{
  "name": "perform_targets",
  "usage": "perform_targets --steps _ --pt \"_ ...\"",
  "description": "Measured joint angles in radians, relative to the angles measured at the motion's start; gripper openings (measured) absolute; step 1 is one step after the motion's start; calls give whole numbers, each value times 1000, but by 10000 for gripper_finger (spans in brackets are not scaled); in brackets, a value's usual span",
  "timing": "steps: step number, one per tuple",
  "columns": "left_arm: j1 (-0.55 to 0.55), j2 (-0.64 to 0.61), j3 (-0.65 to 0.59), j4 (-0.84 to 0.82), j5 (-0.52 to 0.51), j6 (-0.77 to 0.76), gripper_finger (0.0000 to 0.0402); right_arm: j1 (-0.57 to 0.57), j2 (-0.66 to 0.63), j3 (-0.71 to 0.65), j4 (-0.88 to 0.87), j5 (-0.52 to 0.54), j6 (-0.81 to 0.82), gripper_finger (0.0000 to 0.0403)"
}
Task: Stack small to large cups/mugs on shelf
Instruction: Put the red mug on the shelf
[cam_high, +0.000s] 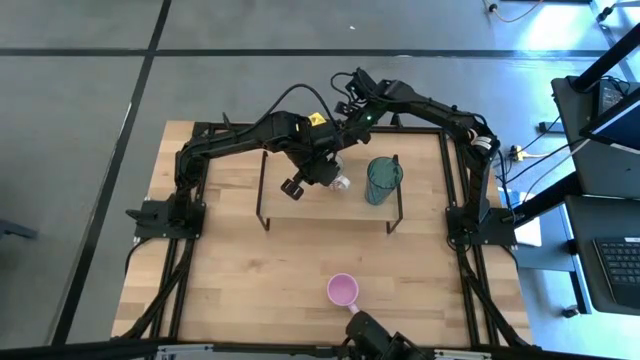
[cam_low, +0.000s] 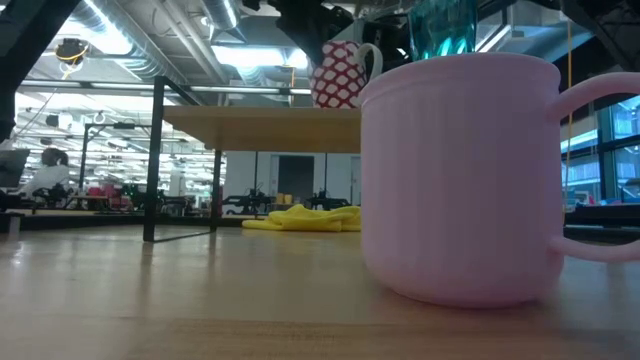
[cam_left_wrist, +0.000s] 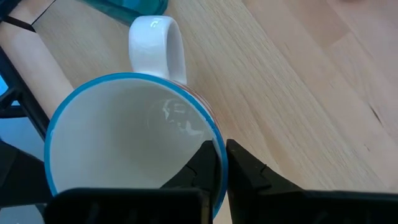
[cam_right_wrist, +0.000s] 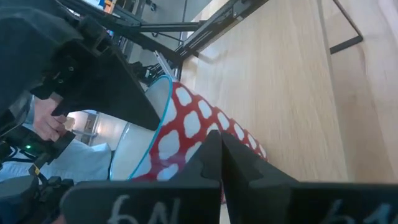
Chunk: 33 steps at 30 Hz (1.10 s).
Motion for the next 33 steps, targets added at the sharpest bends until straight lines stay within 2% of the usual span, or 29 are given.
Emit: perform_targets --steps 19,33 --pt "-17 0 0 -5 2 -81 28 0 0 0 -45 0 -32 5" --pt "-25 -2 0 -2 -3 -154 55 3 0 0 -51 -2 -30 6"
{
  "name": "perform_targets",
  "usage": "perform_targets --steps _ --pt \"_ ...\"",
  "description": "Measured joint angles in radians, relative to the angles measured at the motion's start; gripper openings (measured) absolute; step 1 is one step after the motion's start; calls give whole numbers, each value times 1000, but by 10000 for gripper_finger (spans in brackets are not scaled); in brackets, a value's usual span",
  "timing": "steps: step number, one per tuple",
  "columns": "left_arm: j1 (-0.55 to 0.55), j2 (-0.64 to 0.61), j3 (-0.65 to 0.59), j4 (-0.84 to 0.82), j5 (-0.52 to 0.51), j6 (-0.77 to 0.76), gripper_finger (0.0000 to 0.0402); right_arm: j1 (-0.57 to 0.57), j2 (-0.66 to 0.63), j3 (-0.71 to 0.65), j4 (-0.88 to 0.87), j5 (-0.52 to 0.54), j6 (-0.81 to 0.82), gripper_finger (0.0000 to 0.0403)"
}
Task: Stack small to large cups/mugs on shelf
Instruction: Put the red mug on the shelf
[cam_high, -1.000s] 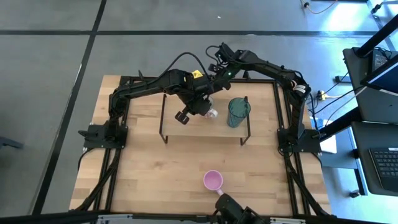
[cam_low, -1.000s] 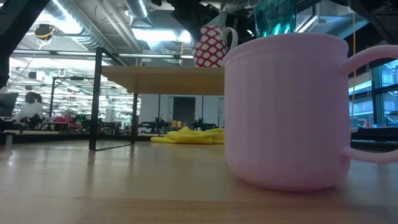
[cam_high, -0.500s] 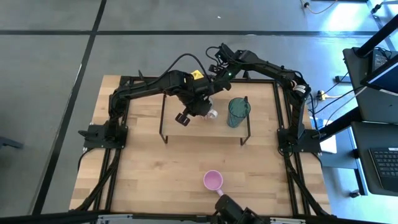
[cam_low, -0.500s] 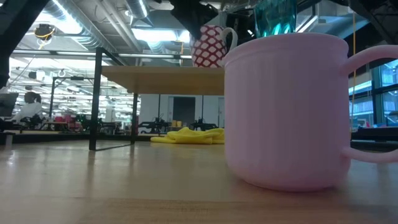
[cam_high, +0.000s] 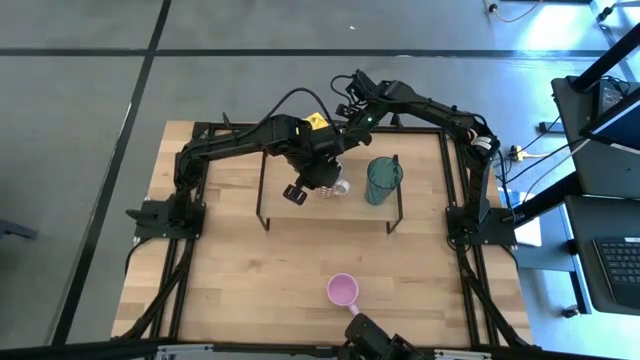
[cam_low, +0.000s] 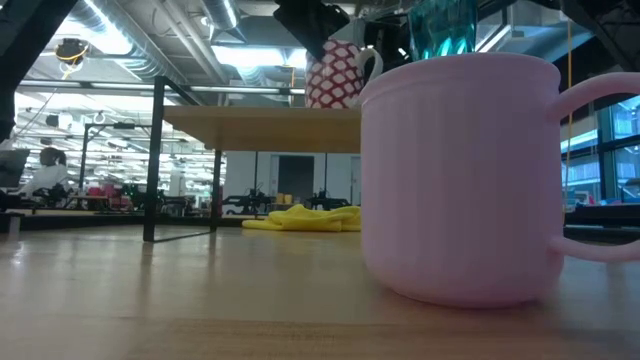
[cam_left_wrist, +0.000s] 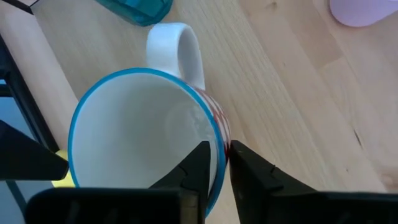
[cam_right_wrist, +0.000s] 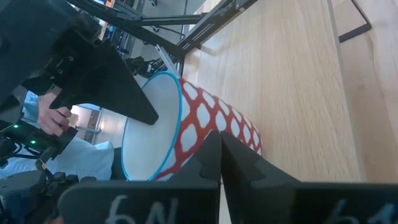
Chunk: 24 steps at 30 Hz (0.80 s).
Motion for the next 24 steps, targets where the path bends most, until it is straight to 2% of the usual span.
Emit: perform_targets --steps 18,24 --pt "-24 0 0 -5 4 -44 58 0 0 0 -8 0 -6 6" --pt "-24 0 0 -31 -28 -57 59 0 0 0 -26 1 -10 6"
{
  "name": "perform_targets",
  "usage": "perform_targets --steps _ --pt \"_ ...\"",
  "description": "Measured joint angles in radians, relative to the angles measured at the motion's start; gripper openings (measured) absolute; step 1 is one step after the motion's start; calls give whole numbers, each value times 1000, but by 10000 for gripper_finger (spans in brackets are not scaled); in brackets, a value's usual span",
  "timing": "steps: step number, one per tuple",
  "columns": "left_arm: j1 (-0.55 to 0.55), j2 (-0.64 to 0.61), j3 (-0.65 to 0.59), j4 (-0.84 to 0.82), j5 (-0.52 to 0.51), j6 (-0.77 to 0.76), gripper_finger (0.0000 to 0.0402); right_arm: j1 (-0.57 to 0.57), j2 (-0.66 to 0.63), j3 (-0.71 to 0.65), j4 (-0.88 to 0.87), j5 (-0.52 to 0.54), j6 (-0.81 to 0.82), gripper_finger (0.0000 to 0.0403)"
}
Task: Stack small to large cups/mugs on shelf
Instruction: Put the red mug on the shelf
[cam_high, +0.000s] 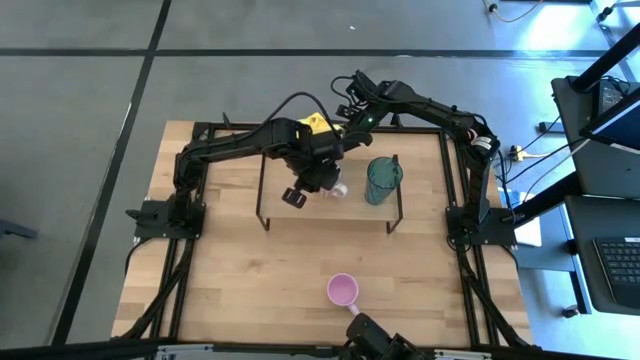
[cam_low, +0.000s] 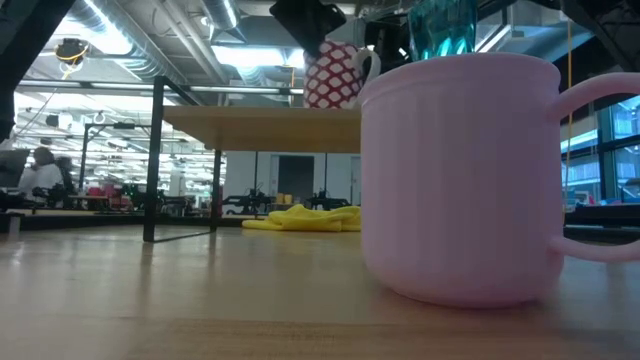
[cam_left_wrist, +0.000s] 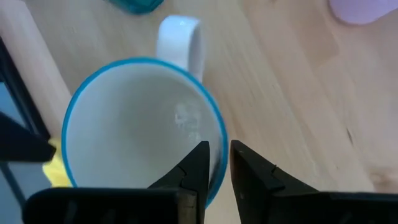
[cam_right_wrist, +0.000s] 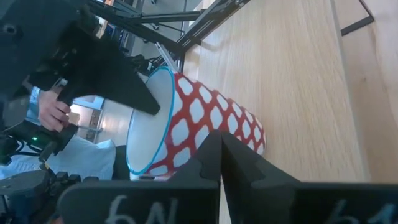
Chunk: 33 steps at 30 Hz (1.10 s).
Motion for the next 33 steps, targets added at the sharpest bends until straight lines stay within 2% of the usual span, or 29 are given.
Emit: perform_targets --steps 5,18,24,33 --pt "-2 -2 0 -17 -44 -29 59 0 0 0 -2 0 0 6" --pt "-13 -50 2 29 -58 -52 59 0 0 0 -1 0 -7 6" --pt "-12 -76 2 -54 -130 -148 59 0 0 0 1 0 -8 6" --pt "-12 -77 2 -102 -133 -292 59 0 0 0 16 0 -8 6"
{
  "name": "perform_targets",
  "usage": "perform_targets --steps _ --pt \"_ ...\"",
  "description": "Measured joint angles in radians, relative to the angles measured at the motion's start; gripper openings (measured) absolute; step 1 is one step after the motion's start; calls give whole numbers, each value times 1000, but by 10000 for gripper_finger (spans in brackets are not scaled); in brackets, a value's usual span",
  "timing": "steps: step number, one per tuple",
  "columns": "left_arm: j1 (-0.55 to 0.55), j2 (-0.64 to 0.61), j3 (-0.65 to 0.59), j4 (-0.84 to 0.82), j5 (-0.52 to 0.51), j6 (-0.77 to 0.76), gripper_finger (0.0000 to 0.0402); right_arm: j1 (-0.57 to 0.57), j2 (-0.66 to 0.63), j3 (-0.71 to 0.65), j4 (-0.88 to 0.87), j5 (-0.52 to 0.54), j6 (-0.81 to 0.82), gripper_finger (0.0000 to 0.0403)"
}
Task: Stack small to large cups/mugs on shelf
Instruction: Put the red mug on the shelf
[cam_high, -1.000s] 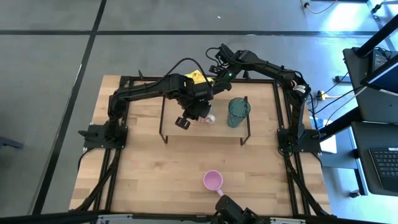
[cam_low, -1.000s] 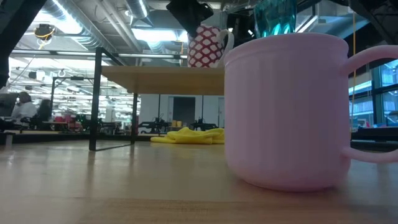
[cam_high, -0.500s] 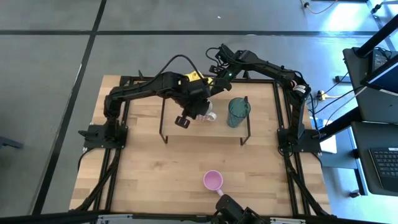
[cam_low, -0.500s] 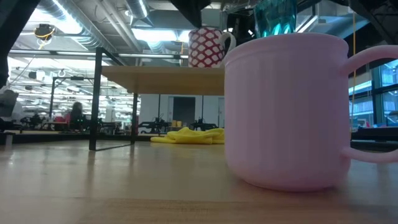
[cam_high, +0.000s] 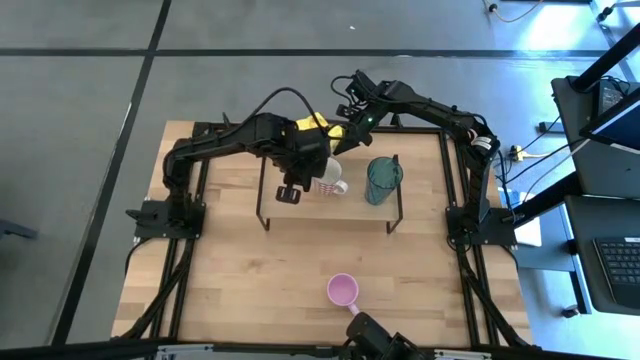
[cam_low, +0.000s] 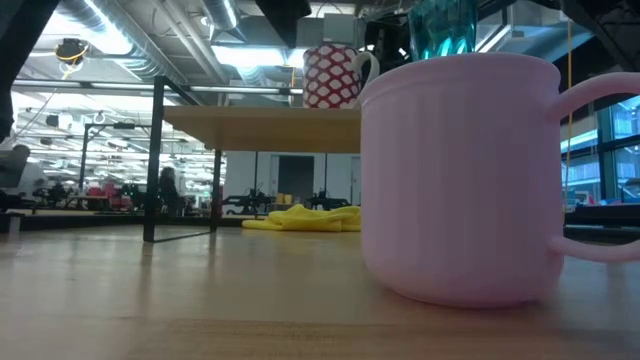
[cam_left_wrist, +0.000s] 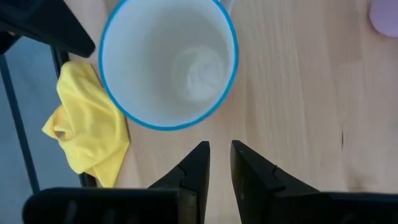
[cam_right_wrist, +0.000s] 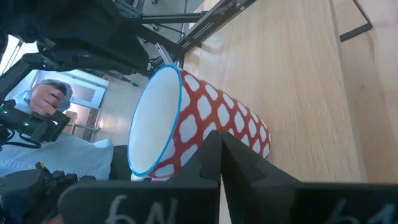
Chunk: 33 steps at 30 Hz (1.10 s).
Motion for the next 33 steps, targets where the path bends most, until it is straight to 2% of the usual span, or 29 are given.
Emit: perform_targets --steps 6,21,30,33 --pt "13 0 0 36 10 -44 59 0 0 0 0 0 0 6" --pt "56 12 -14 5 8 -121 57 0 0 0 -2 0 -17 6" --pt "49 14 -131 56 63 -160 6 0 0 0 -2 0 -21 6" --pt "47 13 -137 79 60 -179 5 0 0 0 -2 0 -22 6"
